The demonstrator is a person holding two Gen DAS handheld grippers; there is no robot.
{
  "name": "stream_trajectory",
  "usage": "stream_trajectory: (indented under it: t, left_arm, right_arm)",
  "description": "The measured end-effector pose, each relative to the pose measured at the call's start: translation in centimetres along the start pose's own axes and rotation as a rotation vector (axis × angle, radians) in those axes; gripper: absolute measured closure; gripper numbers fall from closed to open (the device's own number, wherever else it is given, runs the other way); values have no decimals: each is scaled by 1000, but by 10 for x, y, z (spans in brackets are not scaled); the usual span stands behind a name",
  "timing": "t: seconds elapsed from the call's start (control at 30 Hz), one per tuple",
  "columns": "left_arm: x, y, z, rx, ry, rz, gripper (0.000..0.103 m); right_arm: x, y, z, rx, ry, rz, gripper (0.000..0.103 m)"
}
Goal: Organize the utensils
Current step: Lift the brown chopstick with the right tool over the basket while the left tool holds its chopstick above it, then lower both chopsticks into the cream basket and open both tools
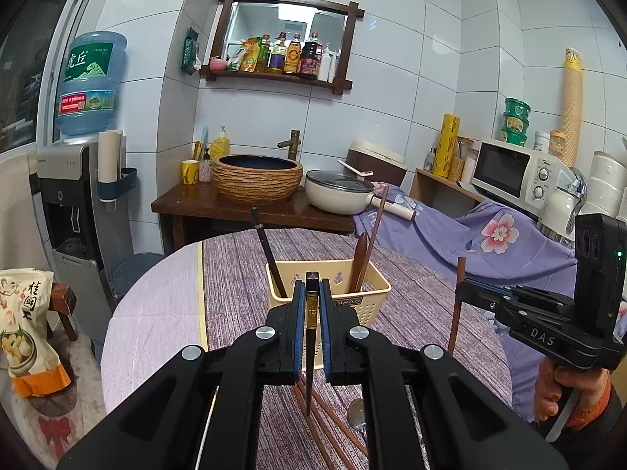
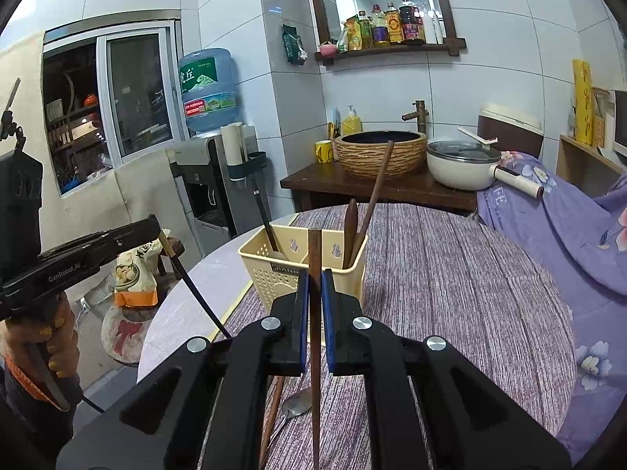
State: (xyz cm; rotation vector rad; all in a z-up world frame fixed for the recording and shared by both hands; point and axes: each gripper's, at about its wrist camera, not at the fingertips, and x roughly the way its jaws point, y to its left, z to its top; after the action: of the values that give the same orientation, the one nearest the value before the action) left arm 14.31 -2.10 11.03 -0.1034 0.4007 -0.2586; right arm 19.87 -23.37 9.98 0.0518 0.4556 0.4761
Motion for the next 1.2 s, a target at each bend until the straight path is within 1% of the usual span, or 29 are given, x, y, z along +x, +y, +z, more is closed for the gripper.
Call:
stream_trajectory:
  t: [0.23, 0.33, 0.37, 0.47, 0.53, 0.67, 0.73, 0.8, 0.87, 0.93, 1.03, 1.13, 1.2]
  left_arm:
    - [0, -4, 15, 16, -12, -9, 96]
    - [-4, -8, 31, 28, -31, -25, 96]
    - [-5, -9, 37, 32, -38, -30, 96]
    - [-8, -13, 64, 38, -64, -47, 96]
    - [-12, -14, 87, 33, -97, -50, 96]
    - [-11, -13, 130, 5, -139, -53, 96]
    - [-8, -15, 147, 7, -166, -27, 96]
    - [-2, -15, 160, 1, -182, -13, 96]
    - [8, -16, 164, 7, -183, 16, 96]
    - [23, -15, 159, 17, -182, 52, 96]
    - [46, -9, 145, 3, -149, 74, 96]
    - [71, -4, 123, -1, -106, 91, 96]
    - [83, 1, 109, -9, -71, 83, 96]
  right_arm:
    - [-4, -2, 22, 25, -46, 25, 96]
    - [-6, 1, 39, 26, -88, 33, 96]
    - [-8, 3, 48, 24, -114, 34, 96]
    - [-11, 8, 76, 38, -167, 59, 96]
    - [-11, 12, 99, 40, -208, 55, 96]
    - [-6, 19, 137, 35, -285, 17, 96]
    - [0, 22, 155, 37, -311, -11, 96]
    - [5, 23, 164, 29, -343, -43, 96]
    - [18, 24, 167, 10, -363, -86, 96]
    - [30, 24, 165, 0, -366, -108, 96]
    - [54, 23, 147, 0, -342, -127, 96]
    - [74, 21, 125, -4, -316, -139, 96]
    - [86, 17, 110, 0, -284, -141, 96]
